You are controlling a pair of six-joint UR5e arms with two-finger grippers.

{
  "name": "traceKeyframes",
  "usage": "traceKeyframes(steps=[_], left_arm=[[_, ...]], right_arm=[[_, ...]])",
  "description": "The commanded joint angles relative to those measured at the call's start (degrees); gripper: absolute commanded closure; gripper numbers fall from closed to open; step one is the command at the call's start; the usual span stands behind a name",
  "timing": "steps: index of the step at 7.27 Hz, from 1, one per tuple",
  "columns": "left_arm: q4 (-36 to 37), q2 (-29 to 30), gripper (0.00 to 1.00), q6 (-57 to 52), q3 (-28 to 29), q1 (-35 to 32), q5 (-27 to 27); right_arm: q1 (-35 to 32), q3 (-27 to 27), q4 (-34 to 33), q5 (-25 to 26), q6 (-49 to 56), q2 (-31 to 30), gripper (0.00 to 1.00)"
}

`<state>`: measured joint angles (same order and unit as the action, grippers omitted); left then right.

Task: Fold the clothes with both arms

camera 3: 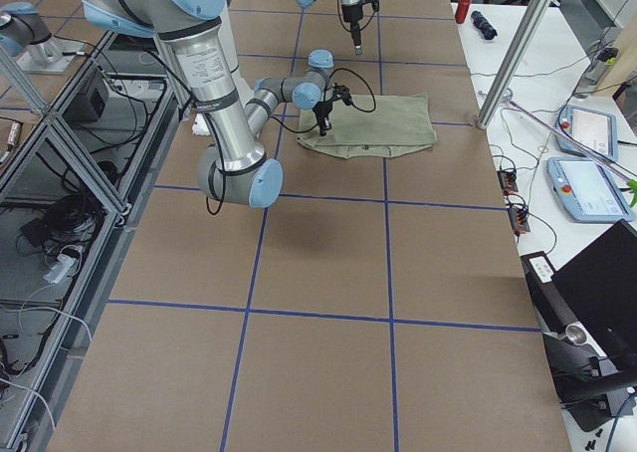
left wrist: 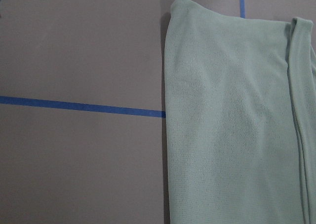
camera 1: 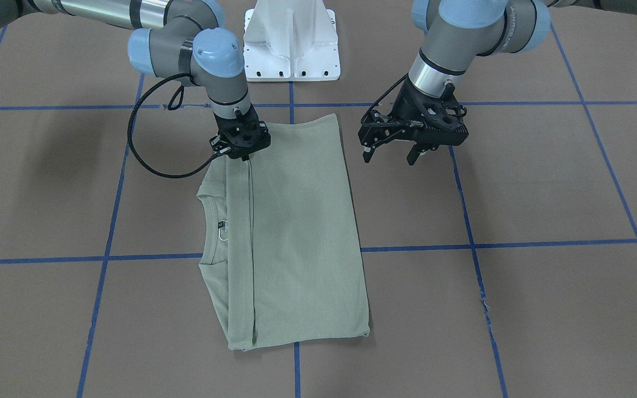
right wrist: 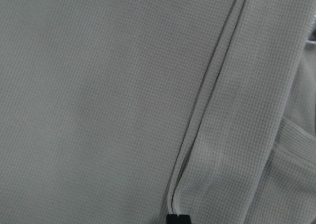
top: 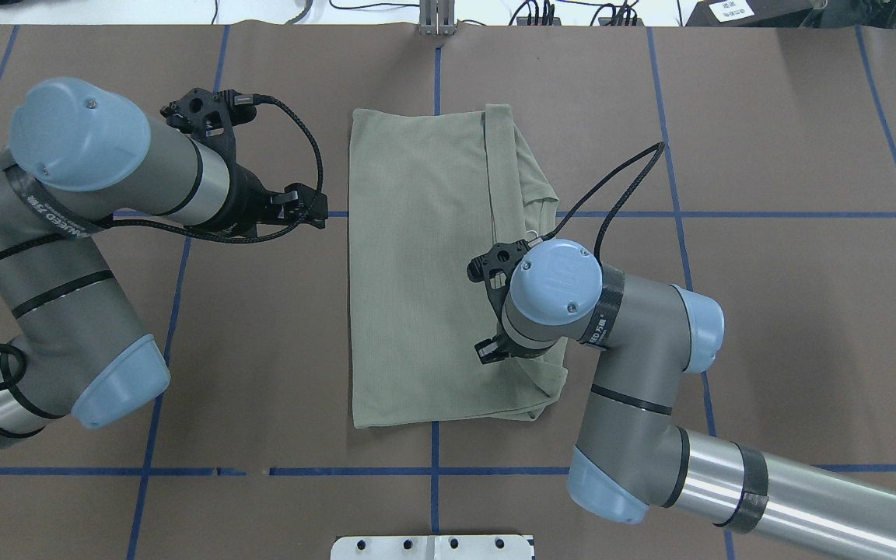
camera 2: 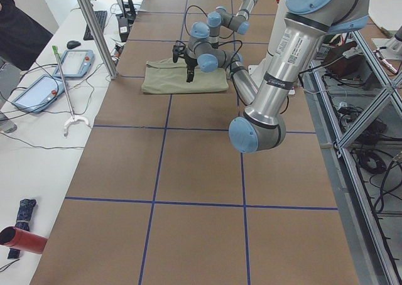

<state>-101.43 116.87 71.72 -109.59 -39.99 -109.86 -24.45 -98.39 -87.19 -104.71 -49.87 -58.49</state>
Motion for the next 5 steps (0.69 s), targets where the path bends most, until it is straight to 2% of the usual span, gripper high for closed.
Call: traceKeyframes(steps=[1,3,5], left_arm=[[0.0,0.0,0.01,0.0,0.0,0.0,0.0],[-0.1,0.1,0.01,0.1,0.1,0.1,0.0],[-0.1,0.1,0.01,0.1,0.2,0.0,0.0]], right_arm=[[-0.8,-2.2,-0.7,-0.2,0.0,-1.6,1.0],[-0.9,-5.6,-0.7,-0.1,-0.1,-6.1,1.0],[-1.0,-6.6,-0.7,-0.1,-0.1,-9.5,1.0]])
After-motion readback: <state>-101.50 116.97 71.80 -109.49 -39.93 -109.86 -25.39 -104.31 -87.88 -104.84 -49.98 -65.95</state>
